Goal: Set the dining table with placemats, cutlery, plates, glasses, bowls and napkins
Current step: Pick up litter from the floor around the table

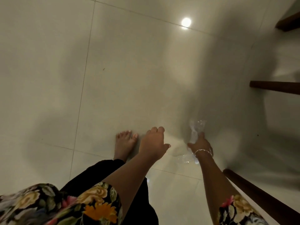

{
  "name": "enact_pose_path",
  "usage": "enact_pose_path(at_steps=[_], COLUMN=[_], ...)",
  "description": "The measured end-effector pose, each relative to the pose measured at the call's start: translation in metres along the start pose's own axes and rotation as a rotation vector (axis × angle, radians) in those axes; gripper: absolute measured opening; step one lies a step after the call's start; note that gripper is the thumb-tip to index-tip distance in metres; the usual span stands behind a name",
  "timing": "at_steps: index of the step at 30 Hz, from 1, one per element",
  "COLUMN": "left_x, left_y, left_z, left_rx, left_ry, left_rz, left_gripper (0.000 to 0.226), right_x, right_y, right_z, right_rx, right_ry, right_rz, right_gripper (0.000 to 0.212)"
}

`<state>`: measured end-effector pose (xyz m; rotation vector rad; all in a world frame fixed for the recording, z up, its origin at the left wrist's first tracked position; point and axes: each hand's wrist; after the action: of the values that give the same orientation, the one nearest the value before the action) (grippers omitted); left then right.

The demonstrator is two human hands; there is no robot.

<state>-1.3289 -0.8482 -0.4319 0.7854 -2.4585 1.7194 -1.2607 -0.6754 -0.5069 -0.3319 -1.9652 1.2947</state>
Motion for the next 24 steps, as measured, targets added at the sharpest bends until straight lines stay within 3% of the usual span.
enact_pose_path(at_steps=[5,14,21,24], left_x=[0.02,0.066,0.045,0.017], left_y=[-0.051,-0.171,-0.274,-0.315], left_z=[-0.015,-0.035,-0.021,0.003], left_rx=[-0.072,-0.238,-0.392,-0.419], left_ry=[0.121,0.425,0.692,0.7], left_rz=[0.02,-0.054,-0.004,0.059], left_gripper=[0.054,0.048,0.056,0.056], right_x=[0.021,0.04,-0.025,-0.076], right_y=[-0.077,-0.248,-0.366,-0.412], right_z=[-0.008,-0.028,-0.055,-0.081], right_rx=[0.082,0.094,0.031,0.004], right_ry=[0.0,0.233,0.419,0.46], right_rz=[-0.058,-0.214,-0.226,-0.217], right_gripper=[0.057,0.056,0.055,0.057])
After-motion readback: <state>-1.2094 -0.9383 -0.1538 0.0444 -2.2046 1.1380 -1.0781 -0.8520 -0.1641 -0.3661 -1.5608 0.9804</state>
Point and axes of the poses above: each hand's wrist, its own y-axis towards the middle knuckle, its own x-axis out of the back of the hand, z = x × y, and after that the axes turned 9 degrees about -y, right-handed
